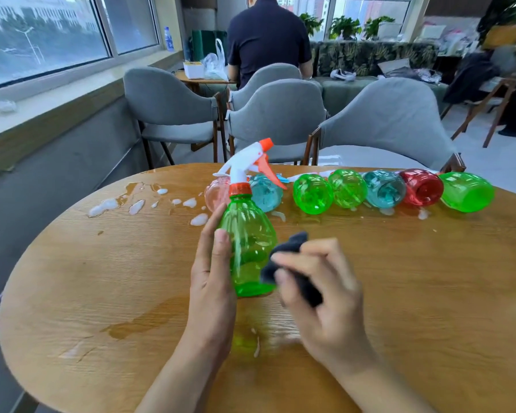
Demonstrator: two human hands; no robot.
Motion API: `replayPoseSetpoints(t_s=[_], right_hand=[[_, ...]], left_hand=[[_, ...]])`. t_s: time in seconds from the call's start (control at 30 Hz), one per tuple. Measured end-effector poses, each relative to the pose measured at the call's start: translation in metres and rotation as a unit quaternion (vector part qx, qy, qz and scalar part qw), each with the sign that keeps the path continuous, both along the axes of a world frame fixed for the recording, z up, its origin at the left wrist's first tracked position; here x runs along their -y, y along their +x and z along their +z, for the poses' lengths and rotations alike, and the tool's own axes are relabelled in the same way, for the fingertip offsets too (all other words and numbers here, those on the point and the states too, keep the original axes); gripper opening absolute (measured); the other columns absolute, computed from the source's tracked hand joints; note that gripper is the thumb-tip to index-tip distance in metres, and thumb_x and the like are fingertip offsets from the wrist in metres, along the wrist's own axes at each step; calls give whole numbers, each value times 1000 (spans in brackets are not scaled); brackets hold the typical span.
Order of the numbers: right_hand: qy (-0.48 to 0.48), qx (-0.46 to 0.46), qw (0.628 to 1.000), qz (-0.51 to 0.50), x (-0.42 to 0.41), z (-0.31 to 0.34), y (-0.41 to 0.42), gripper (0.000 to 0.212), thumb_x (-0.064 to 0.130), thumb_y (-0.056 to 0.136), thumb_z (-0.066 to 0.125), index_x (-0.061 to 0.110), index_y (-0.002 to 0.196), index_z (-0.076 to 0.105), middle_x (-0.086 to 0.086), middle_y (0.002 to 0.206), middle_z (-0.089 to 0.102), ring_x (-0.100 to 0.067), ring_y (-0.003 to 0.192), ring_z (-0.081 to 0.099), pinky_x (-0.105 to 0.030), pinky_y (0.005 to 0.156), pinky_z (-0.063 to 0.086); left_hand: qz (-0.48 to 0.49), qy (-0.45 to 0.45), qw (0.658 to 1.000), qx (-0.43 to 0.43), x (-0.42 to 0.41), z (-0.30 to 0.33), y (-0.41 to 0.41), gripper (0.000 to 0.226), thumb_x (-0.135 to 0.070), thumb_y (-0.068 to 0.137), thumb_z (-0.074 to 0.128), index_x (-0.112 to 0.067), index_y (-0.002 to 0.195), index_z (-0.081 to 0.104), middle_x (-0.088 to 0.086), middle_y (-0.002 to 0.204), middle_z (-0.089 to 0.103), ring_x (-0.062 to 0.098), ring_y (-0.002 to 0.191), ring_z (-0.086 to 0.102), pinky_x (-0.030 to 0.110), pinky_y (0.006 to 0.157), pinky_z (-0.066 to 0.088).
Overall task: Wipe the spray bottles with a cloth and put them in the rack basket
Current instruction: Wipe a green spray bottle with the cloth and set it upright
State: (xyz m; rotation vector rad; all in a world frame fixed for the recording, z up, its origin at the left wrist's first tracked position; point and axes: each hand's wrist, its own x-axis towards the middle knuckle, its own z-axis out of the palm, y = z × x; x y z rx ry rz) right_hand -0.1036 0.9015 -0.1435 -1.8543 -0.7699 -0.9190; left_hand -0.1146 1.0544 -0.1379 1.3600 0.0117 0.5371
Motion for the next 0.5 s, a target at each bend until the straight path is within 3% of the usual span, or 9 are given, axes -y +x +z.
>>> replayPoseSetpoints(t_s=[0.07, 0.17, 0.27, 0.4, 0.5], right_hand=[[56, -4, 998, -42, 0, 17, 5, 22, 21, 100, 63, 14, 117, 74, -7, 106, 56, -11, 103, 60, -19, 91, 45], [34, -8, 998, -48, -3, 23, 12, 28, 25, 102, 63, 15, 127, 73, -5, 111, 54, -12, 104, 59, -18, 94, 46], [19, -26, 999, -21, -5, 2, 16, 27, 24, 103, 65, 14, 125, 76, -2, 106, 52, -16, 92, 61, -25, 84, 51], [76, -158, 983, -48, 2, -17, 27, 21, 28, 98, 70, 22, 114, 81, 7, 101, 57, -13, 92, 63, -29, 79, 51], [131, -146, 979, -51, 4, 0, 21, 18, 28, 99, 70, 22, 111, 81, 3, 101, 60, -16, 93, 65, -22, 80, 47]], left_hand=[[-29, 29, 999, 5, 7, -3, -3, 42, -54, 105, 50, -46, 146, 60, -6, 150, 63, 21, 144, 56, 60, 121, 41], [-51, 50, 997, 11, 17, -3, -8, 43, -42, 106, 49, -39, 147, 59, -10, 149, 64, 15, 144, 56, 54, 122, 42], [-47, -10, 999, 6, 12, -1, -6, 45, -52, 100, 53, -44, 143, 62, -2, 145, 67, 25, 137, 63, 65, 115, 46], [-23, -78, 997, -14, -3, 2, -2, 53, -66, 94, 52, -49, 143, 60, 1, 147, 64, 37, 135, 61, 85, 100, 44], [-28, -63, 998, -1, 2, 5, -2, 51, -66, 95, 54, -49, 142, 61, -6, 143, 67, 29, 133, 65, 72, 99, 55]])
